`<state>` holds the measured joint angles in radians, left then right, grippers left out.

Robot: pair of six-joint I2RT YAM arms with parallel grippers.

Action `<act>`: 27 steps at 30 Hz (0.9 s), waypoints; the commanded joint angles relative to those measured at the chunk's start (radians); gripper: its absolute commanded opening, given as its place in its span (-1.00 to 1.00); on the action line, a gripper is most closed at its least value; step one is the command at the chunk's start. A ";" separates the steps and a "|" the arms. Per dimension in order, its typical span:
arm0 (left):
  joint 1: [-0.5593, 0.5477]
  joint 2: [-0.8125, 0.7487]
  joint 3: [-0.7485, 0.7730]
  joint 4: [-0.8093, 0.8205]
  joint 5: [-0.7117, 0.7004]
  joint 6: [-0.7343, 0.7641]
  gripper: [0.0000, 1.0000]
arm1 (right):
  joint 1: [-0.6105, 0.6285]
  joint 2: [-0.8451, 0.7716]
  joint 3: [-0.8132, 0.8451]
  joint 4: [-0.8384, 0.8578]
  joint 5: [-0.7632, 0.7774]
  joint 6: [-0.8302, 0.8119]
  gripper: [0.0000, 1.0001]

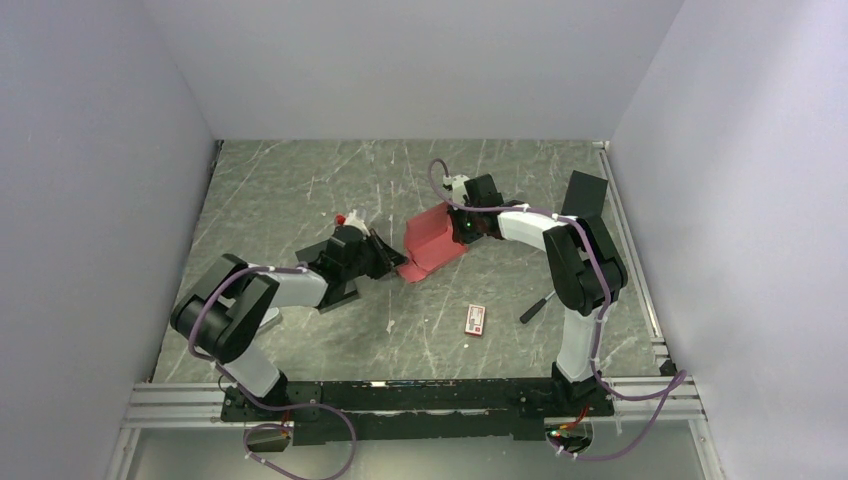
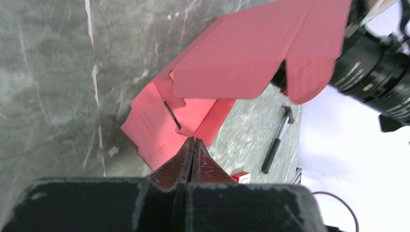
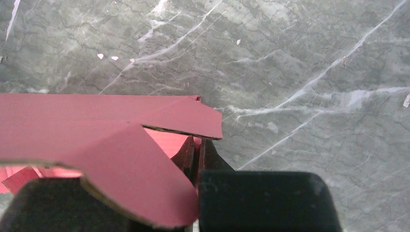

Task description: Fold the paper box

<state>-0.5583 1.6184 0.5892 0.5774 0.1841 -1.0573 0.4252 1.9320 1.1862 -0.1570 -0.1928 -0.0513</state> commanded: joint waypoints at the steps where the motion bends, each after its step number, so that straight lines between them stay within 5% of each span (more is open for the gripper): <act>1: -0.023 -0.007 0.026 -0.064 0.089 0.059 -1.00 | 0.011 0.034 0.015 -0.033 -0.023 0.007 -1.00; 27: -0.078 0.317 0.224 0.078 0.099 0.000 -1.00 | 0.012 0.039 0.013 -0.033 -0.027 0.010 -1.00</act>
<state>-0.6209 1.9057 0.7937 0.5758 0.2543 -1.0412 0.4255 1.9362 1.1904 -0.1574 -0.1993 -0.0509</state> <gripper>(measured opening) 0.006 0.035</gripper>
